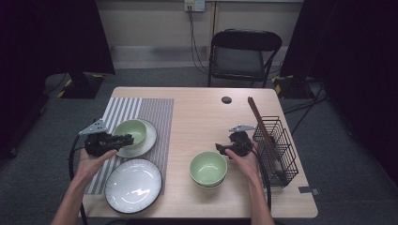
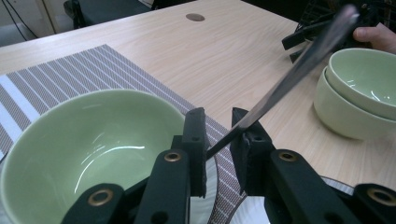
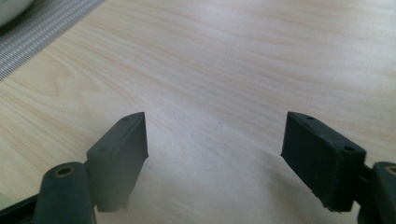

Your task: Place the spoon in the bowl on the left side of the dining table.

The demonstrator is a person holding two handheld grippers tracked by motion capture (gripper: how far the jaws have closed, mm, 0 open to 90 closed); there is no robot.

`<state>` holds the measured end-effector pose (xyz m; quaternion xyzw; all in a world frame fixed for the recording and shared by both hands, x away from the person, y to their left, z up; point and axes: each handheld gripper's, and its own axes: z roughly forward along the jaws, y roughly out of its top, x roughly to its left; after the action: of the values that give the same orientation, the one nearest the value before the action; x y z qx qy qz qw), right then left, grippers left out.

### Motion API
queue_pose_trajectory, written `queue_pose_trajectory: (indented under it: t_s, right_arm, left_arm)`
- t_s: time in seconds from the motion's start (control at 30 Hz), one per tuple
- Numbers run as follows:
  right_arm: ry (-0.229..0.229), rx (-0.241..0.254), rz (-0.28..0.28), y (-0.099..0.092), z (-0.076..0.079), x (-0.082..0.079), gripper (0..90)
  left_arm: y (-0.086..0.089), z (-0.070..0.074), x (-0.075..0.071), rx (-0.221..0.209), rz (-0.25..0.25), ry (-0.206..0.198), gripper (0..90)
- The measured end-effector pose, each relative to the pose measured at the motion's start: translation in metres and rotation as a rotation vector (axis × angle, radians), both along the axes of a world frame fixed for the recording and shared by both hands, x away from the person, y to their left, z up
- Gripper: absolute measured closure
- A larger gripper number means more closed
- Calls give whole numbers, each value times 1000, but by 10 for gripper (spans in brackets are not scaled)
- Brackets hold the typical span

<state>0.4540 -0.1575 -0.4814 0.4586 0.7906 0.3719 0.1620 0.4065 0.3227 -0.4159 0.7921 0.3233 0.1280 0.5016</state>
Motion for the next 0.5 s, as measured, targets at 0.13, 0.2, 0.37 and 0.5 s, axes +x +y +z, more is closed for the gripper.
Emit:
queue_pose_trajectory:
  t_s: [0.13,0.2,0.37,0.5]
  right_arm:
    - [6,-20,-4,1,-5,1,208]
    - [2,-33,-9,2,-7,1,203]
    - [-11,-56,-14,2,-10,-2,203]
    - [8,-55,-15,0,-14,-2,202]
  left_arm:
    - [5,0,-1,-11,15,2,755]
    - [8,0,-2,-6,21,-1,755]
    - [15,-2,-3,-7,41,1,754]
    - [18,-3,-4,-7,46,-6,762]
